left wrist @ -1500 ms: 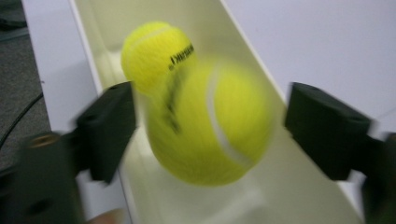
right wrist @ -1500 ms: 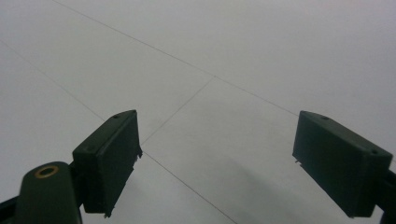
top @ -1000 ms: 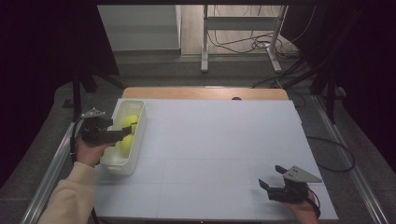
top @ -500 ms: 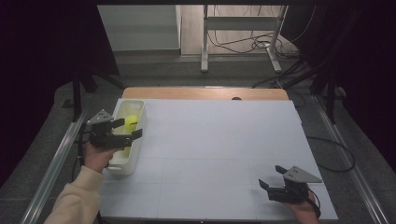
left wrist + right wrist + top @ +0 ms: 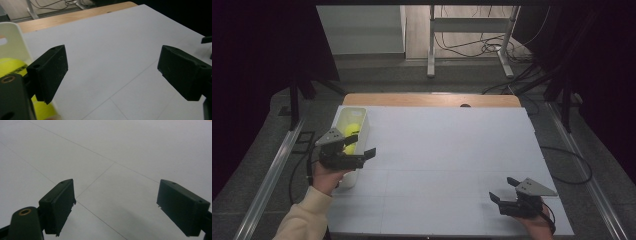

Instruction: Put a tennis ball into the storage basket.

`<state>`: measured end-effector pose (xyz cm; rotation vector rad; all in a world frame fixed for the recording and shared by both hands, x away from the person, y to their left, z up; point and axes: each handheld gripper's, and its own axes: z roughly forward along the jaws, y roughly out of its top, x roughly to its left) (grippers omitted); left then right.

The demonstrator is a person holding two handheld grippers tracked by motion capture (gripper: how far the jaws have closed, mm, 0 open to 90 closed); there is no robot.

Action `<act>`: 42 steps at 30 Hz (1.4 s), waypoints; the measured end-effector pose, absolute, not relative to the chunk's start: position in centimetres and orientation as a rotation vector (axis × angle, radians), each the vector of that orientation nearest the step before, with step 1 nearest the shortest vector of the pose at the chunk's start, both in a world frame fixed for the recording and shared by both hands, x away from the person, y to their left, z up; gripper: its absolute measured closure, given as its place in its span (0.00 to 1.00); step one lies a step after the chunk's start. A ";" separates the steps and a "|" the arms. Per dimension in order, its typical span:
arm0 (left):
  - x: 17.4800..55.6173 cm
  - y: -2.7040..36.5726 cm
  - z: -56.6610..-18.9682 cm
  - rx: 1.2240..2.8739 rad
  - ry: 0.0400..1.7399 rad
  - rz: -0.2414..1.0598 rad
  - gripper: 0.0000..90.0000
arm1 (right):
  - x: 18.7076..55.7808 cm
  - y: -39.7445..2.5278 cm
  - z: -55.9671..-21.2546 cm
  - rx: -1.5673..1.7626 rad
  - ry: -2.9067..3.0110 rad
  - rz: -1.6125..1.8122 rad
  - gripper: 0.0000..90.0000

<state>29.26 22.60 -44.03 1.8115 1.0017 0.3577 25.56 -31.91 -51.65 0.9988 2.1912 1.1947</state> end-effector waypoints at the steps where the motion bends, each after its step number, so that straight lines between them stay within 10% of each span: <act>1: 29.1 22.4 -44.2 1.815 0.990 0.348 0.11 | 25.6 -31.9 -51.6 0.999 2.191 1.195 0.17; 42: 23.7 18.3 -51.9 1.951 0.825 0.268 0.13 | 25.2 -31.2 -51.4 0.917 2.225 1.278 0.17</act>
